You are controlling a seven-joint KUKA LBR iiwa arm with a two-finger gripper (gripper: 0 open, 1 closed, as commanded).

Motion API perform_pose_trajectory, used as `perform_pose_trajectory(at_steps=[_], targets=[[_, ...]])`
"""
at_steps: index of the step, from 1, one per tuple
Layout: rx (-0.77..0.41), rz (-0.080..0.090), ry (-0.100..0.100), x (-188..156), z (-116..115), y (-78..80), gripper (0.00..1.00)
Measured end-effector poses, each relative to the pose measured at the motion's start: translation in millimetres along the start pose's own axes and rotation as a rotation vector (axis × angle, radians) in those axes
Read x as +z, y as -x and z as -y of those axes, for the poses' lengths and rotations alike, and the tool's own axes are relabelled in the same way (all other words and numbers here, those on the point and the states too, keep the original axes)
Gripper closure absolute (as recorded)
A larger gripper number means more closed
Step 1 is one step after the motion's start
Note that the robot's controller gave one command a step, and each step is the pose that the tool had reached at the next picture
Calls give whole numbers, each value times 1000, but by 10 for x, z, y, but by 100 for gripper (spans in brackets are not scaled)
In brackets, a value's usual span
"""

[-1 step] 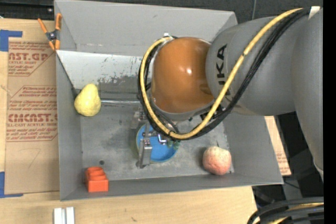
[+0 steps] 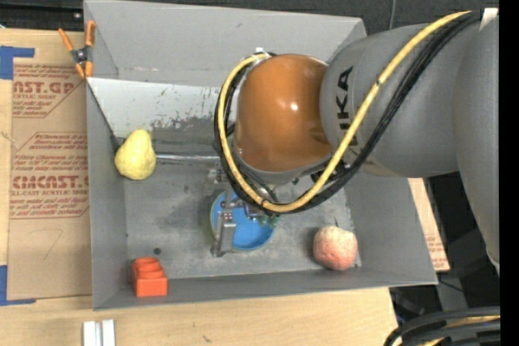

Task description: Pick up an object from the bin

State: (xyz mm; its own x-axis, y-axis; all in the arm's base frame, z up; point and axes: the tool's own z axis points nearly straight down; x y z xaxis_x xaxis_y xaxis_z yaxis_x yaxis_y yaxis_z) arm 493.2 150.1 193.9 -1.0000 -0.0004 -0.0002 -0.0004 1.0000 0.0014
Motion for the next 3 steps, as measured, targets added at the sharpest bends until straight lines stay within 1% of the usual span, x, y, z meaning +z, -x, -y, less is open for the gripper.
perform_pose_trajectory(at_steps=[1, 2, 3], targets=[[-98, 11, 4, 1184, 1028, 572, 0], [-367, 8, 2, 447, 625, 706, 0], [-97, 8, 5, 1200, 1024, 561, 0]])
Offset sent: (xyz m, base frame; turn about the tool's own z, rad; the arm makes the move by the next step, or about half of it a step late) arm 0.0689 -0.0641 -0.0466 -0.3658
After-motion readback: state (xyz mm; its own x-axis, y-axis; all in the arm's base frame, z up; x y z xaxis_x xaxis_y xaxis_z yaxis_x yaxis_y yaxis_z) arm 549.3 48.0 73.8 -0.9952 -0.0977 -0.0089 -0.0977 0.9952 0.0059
